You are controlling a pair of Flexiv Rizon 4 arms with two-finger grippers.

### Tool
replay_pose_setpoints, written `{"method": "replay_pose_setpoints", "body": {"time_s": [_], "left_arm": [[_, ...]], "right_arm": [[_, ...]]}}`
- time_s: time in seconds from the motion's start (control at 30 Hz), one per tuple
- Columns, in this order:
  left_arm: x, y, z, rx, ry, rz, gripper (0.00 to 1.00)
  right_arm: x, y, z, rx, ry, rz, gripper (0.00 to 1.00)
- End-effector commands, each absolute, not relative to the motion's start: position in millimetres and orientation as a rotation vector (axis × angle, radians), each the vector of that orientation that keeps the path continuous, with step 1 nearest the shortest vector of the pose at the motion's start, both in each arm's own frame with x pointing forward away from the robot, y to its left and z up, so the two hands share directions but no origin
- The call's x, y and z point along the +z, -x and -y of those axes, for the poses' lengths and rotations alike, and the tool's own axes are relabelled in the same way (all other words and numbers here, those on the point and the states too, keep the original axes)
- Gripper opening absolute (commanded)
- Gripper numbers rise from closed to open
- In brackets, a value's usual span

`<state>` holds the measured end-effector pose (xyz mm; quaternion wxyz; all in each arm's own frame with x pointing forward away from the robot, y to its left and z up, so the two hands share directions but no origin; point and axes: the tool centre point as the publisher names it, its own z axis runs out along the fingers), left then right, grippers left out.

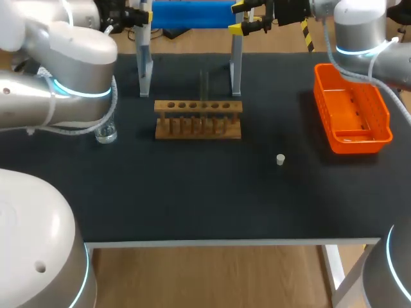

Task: Invert the test tube, pick up the pipette, mount the tip to pipette, aspirate from beaker and dispense into the tube, eject the tip, return the pipette, and cap with the stopper.

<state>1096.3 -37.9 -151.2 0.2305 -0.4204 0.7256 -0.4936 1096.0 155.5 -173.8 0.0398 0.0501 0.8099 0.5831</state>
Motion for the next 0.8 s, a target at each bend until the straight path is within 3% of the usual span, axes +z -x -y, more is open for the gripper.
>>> {"method": "replay_pose_setpoints", "body": {"time_s": [0.03,0.8], "left_arm": [[-158,-1119,51,-1.320,1.183,-1.983,0.00],[-176,-1160,51,-1.164,1.322,-1.962,0.00]], "right_arm": [[-173,-1097,-155,1.785,-0.151,-2.489,1.00],[-173,-1097,-155,1.785,-0.151,-2.489,1.00]]}}
